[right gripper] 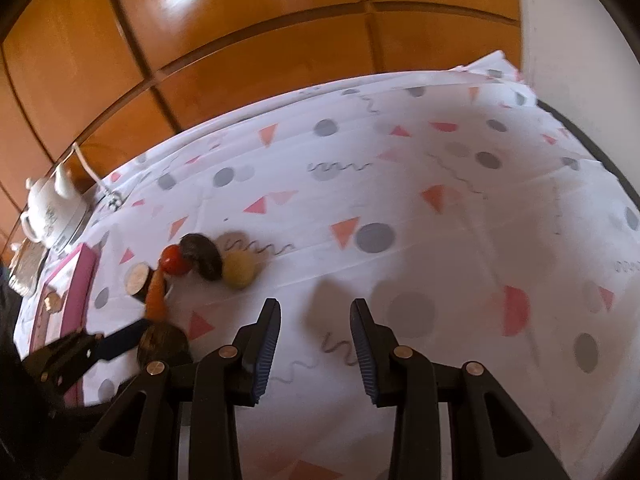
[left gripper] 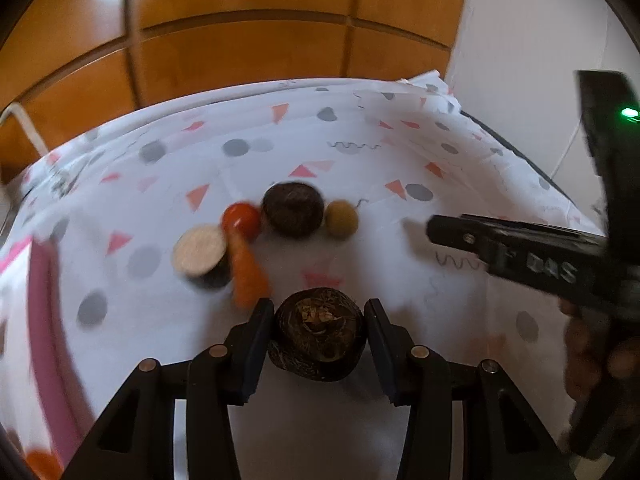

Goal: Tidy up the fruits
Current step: 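Grasp the carrot with the right tool while the left tool holds the beet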

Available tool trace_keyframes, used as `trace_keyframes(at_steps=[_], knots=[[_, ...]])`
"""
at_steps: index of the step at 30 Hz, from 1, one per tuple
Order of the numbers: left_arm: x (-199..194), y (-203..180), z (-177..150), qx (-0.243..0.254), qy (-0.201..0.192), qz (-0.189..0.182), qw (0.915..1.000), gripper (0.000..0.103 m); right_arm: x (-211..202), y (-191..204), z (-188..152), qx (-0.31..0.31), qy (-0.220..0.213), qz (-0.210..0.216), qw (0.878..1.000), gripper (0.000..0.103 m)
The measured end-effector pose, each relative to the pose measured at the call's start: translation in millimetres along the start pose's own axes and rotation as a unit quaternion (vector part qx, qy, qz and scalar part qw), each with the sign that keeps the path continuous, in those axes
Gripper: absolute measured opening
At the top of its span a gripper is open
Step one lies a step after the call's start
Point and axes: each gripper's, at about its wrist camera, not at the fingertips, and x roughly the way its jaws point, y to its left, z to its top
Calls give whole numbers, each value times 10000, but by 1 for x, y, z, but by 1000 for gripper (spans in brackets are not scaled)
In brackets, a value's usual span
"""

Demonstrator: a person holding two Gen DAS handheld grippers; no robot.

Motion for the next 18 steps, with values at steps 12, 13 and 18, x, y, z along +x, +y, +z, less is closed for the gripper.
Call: trace_keyframes(at_steps=[12, 13, 18], knots=[[-40, 21, -55, -594, -249, 398, 9971, 47, 20, 60, -1, -745, 464, 1337, 9871, 34], [-40, 22, -56, -624, -263, 381, 9970, 48, 23, 66, -1, -815, 514, 1363, 9860, 34], [-36, 27, -57, -804, -268, 277, 9960, 49, 37, 95, 0, -1235, 708, 1416, 9796, 31]])
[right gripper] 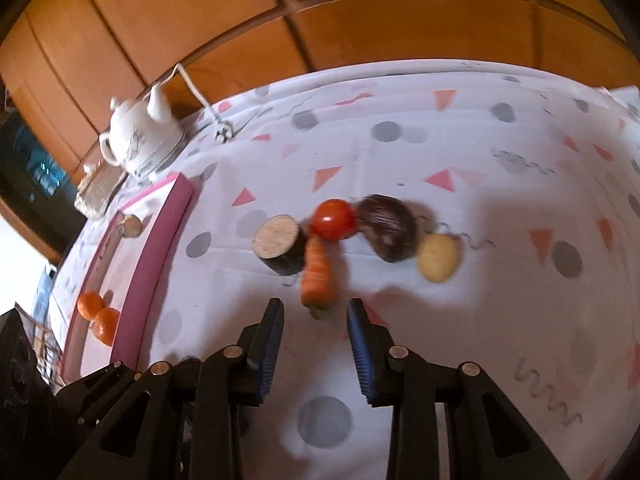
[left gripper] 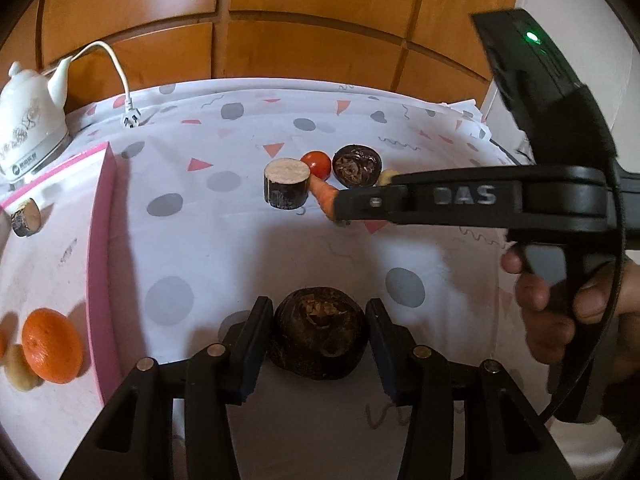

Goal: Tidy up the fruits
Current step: 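Grasp the carrot with the right tool while the left tool holds the beet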

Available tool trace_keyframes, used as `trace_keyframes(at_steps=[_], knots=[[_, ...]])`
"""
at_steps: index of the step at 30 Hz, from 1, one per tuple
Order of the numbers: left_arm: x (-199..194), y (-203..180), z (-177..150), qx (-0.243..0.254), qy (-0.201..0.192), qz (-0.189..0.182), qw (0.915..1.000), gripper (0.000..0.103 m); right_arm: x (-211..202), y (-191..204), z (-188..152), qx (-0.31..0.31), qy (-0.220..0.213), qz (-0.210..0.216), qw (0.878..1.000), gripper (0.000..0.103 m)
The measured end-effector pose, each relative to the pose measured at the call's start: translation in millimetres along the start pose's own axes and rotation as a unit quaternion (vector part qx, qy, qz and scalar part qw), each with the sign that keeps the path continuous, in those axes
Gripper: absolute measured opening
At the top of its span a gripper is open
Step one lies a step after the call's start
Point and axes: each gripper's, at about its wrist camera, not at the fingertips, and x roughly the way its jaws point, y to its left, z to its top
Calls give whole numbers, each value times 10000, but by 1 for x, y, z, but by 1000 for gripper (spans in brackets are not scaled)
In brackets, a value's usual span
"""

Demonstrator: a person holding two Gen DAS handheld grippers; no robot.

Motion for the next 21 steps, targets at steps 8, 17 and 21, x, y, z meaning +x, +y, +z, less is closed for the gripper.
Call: trace_keyframes(at_steps=[8, 17, 21], knots=[[2, 1, -2, -19, -21, -3, 10000, 51, 23, 4, 10, -265, 274, -287, 9989, 26], [0, 5, -1, -116, 35, -99, 9999, 49, 4, 6, -8, -491, 290, -681, 9960, 21], [-3, 5, 0, -154, 65, -79, 9998, 49, -7, 6, -26, -461, 354, -670, 9961, 21]])
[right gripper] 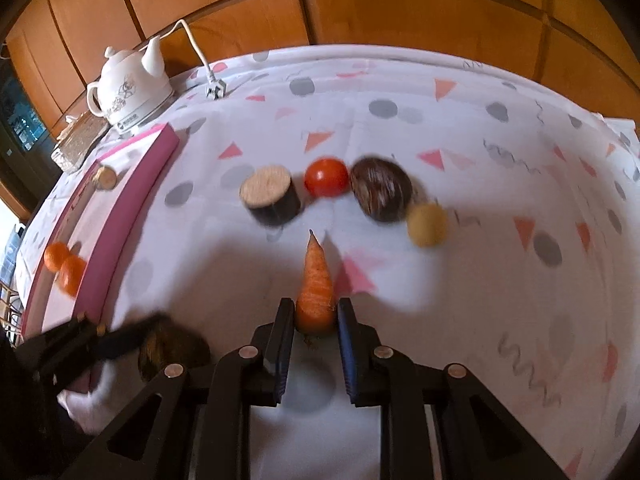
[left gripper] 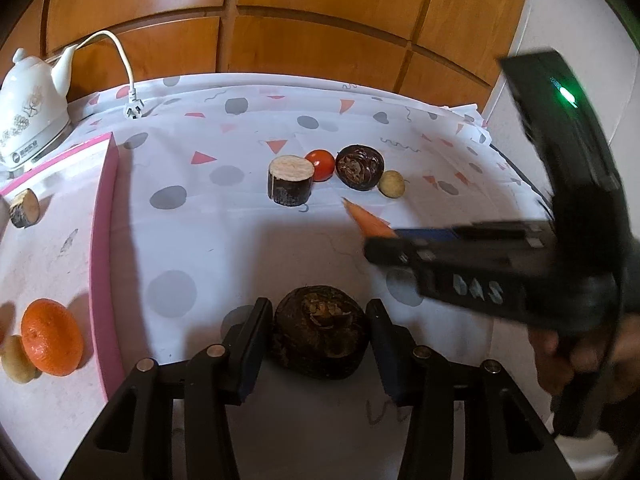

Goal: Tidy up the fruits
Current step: 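Grasp the carrot with the right tool while the left tool holds the beet, then release the beet into the pink tray with the left tool while the right tool drops the carrot there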

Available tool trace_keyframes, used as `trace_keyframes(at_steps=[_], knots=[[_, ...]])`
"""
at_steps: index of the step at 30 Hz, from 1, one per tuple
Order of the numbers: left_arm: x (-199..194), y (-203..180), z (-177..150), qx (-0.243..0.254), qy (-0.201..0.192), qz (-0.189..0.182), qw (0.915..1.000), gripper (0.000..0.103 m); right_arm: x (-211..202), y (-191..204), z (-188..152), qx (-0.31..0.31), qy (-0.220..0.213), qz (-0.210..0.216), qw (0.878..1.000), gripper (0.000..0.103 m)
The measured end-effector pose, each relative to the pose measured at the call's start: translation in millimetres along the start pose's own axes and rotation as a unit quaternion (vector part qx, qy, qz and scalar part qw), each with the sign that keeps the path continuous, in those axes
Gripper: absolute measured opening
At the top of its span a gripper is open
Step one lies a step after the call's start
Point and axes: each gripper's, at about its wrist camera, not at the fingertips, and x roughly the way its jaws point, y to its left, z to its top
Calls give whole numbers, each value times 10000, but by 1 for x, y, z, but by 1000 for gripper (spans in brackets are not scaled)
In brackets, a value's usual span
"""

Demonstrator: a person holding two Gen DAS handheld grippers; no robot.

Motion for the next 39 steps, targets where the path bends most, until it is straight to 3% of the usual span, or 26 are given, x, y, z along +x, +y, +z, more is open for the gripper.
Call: trace_keyframes(at_steps=[7, 16, 25, 39], knots=[[-15, 1, 2, -92, -73, 55, 9999, 49, -10, 1, -18, 76, -73, -227, 9997, 21], [-53, 8, 13, -206, -492, 271, 9982, 49, -10, 9, -22, 8, -156, -421, 9990, 21], [-88, 32, 20, -486, -879, 688, 9926, 49, -10, 23, -25, -71, -226, -211, 9995, 21], [-108, 81, 14, -1137, -1038, 1052, 9825, 49, -12, 60, -17, -280, -326, 221, 9988, 21]])
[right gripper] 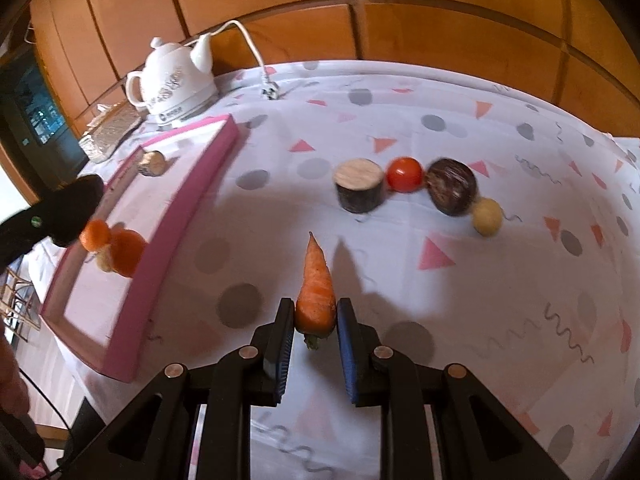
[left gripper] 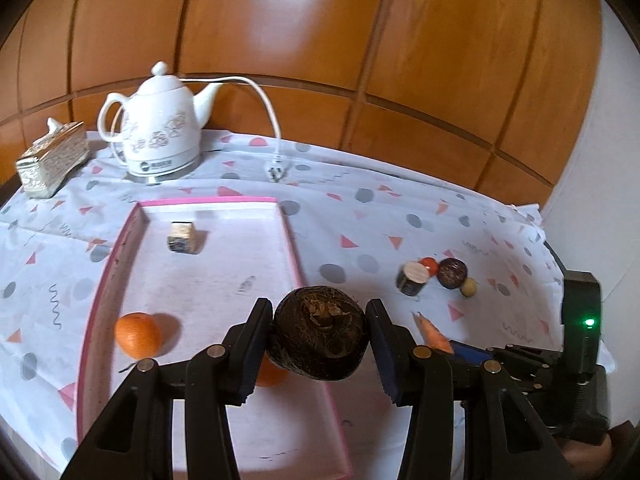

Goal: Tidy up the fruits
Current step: 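Release the beet into the pink tray with the left tool while the right tool drops the carrot there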

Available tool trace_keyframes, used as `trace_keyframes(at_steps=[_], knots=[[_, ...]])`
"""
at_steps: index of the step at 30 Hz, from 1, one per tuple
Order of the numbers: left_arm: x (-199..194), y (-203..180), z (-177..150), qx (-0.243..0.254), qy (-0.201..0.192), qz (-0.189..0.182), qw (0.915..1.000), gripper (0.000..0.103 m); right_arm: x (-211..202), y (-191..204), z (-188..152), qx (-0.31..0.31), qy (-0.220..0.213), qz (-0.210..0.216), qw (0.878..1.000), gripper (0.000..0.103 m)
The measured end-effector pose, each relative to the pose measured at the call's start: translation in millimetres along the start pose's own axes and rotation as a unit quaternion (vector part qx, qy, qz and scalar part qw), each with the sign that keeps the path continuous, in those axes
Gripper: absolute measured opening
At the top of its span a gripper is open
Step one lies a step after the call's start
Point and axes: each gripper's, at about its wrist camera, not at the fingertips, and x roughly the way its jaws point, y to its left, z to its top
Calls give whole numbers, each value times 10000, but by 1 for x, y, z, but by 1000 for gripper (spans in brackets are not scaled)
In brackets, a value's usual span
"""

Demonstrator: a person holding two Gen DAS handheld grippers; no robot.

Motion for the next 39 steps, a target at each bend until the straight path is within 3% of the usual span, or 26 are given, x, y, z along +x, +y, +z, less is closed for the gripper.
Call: trace_keyframes(at_steps=[22, 27, 33, 39], knots=[[1, 108, 23, -1052, -83, 602, 9926, 49, -5, 108, 33, -964, -155, 984, 9903, 21], [12, 113, 28, -1049, -36, 716, 9919, 49, 1, 124, 44, -1145, -180, 987, 9883, 21], [21, 112, 28, -1039, 15, 876, 9907, 52, 16, 130, 65, -893, -128, 1248, 9881, 21], [21, 105, 22, -941, 52, 989, 9906, 55, 31, 135, 62, -947, -65, 998, 9905, 22]])
